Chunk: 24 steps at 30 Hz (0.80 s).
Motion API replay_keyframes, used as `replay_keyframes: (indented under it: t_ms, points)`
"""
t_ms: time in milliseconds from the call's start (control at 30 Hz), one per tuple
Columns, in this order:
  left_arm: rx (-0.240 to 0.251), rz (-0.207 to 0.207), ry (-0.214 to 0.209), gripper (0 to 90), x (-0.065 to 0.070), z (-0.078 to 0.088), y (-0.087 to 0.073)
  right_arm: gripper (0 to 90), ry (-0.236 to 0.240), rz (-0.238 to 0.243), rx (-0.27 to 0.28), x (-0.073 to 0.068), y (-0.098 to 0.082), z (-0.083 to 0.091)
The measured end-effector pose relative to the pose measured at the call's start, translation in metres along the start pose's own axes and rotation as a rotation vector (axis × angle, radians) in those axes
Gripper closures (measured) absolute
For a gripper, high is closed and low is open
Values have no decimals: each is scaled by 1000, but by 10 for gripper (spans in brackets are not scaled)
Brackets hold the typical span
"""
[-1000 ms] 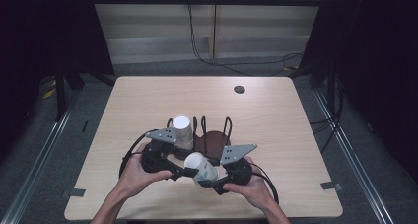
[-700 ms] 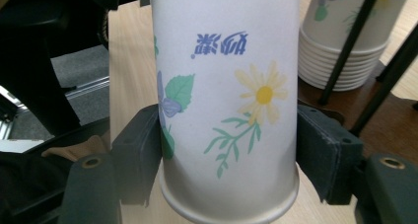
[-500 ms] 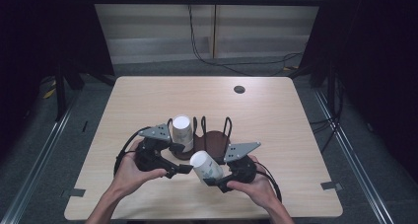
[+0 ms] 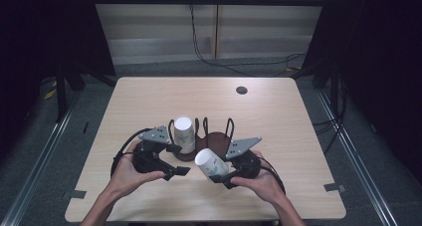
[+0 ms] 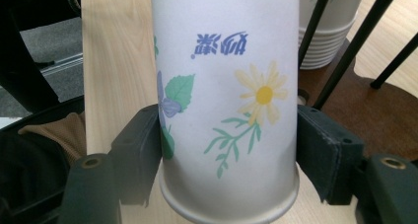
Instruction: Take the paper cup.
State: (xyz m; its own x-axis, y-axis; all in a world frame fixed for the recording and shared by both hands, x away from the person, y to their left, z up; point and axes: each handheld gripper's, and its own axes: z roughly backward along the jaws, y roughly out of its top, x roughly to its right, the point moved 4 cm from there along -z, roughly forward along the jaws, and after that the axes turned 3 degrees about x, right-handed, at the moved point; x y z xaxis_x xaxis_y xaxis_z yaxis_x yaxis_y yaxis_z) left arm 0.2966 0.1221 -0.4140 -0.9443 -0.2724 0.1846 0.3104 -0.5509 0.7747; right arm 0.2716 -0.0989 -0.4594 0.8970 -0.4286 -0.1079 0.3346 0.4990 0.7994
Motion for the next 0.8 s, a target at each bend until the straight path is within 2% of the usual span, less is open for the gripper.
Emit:
replay_keyframes:
  t_ms: [133,267,400,800]
  points:
    - [-5,2,19,224,-1,0,-2,312,9,0,-21,0,0,-3]
    - [5,5,20,229,-1,-1,-3,314,12,5,-50,1,-2,-4]
    - [-16,-13,29,244,0,-5,-3,310,18,27,-88,1,0,-4]
    - [-38,-15,34,242,2,-6,-6,313,26,55,-158,-1,3,-9]
